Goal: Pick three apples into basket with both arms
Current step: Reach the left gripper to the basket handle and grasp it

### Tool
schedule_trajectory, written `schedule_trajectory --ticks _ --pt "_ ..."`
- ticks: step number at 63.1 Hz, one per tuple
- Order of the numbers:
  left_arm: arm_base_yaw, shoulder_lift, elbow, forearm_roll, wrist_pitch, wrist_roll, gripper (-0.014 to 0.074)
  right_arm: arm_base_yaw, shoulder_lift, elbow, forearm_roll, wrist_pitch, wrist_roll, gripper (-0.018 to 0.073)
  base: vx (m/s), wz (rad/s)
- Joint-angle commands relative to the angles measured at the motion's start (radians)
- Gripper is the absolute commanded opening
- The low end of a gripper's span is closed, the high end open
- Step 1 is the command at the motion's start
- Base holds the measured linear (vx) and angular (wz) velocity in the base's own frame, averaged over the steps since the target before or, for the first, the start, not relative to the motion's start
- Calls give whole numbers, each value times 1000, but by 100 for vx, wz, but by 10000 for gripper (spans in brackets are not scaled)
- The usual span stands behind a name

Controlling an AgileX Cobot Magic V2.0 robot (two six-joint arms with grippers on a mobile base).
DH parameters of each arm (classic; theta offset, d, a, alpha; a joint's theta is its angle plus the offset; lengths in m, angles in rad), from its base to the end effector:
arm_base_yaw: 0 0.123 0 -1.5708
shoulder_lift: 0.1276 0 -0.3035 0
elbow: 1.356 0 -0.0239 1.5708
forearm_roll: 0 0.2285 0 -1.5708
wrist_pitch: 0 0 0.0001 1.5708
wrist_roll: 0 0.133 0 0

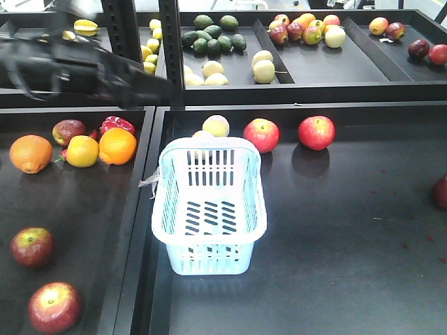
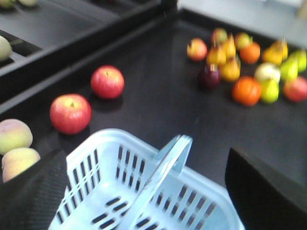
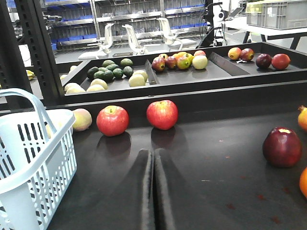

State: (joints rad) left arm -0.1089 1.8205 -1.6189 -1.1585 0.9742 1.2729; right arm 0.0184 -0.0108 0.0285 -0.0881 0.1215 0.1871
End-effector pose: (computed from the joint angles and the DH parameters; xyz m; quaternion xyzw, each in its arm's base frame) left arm 0.3973 -0.1449 0.3505 0.3710 0.7477 -0.3188 0.4490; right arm 0.0577 -0.0004 0.1911 0.0331 0.7243 0.0368 0.6877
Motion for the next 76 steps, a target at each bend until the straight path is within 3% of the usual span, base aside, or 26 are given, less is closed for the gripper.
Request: schedule_trajectory --ticks 1,7,22,46,53,69,76 --pt "-32 22 -94 53 9 -3 629 -7 -10 15 -10 -75 -4 -1 0 0" --pt "-58 81 -122 123 8 -4 603 -7 -10 15 -10 -75 -4 -1 0 0" --pt "-91 192 -126 203 -30 0 587 -7 -10 15 -10 -75 -4 -1 0 0" --pt "-99 265 -126 206 -88 6 559 -7 -10 15 -10 -75 -4 -1 0 0" --pt "-106 265 -126 198 -69 3 453 -7 -10 15 -10 -75 -4 -1 0 0" --pt "-123 262 -126 183 80 -4 -1 -7 -10 15 -10 -75 -4 -1 0 0" --pt "-125 251 -126 135 183 -8 -9 -7 -10 15 -10 -75 -4 -1 0 0"
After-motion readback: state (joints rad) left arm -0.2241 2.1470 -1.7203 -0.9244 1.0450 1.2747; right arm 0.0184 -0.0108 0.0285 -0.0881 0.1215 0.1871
